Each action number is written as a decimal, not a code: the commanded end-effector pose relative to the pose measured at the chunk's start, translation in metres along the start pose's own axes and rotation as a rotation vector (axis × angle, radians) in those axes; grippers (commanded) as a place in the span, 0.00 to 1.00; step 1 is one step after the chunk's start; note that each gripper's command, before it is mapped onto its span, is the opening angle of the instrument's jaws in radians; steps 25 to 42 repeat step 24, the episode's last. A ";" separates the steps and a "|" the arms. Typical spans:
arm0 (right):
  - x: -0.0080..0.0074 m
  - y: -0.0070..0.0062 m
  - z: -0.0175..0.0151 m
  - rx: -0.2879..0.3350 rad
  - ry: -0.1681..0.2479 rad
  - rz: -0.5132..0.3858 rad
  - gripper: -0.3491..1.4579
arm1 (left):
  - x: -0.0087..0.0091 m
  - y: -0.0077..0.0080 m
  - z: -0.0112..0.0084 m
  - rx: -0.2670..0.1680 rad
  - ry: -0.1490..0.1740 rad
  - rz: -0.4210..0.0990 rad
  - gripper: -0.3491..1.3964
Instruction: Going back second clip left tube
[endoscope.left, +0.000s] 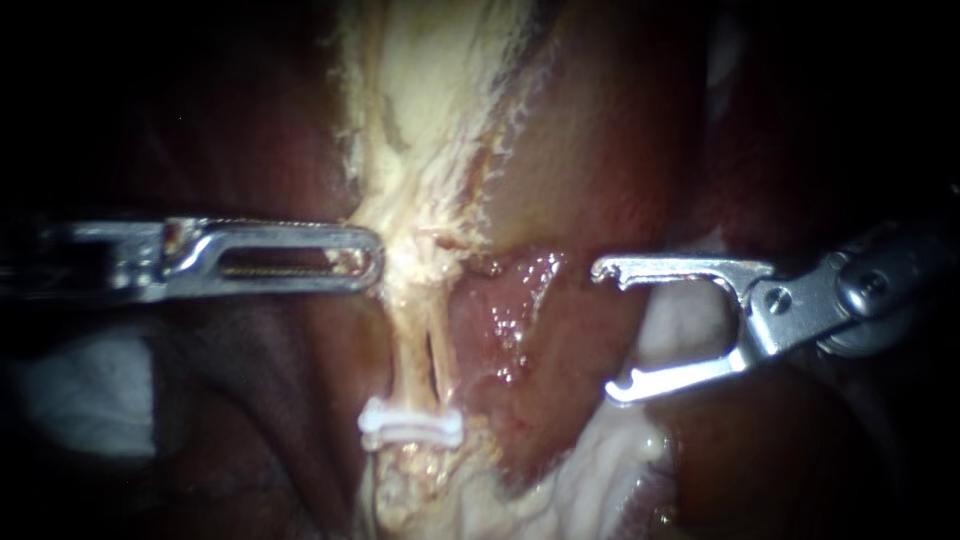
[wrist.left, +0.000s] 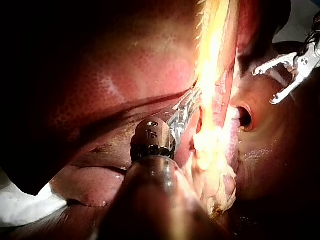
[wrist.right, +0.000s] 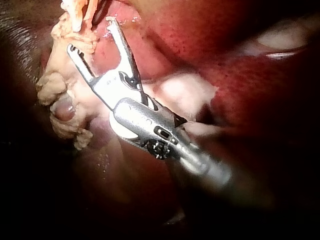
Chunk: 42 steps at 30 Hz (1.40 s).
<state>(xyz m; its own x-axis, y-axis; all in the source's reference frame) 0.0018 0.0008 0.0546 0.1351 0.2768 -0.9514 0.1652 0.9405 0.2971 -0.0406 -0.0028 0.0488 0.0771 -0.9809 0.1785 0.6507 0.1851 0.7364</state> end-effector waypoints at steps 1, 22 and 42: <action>0.0000 0.0000 0.0000 0.001 0.000 0.000 0.52 | -0.0001 -0.0001 0.0004 0.001 0.003 -0.001 0.00; 0.0000 0.0000 0.0003 -0.001 0.000 0.006 0.52 | -0.0004 -0.0010 0.0023 0.002 0.011 -0.003 0.00; 0.0000 0.0000 0.0004 -0.004 -0.002 0.012 0.52 | -0.0004 -0.0010 0.0023 0.002 0.011 -0.003 0.00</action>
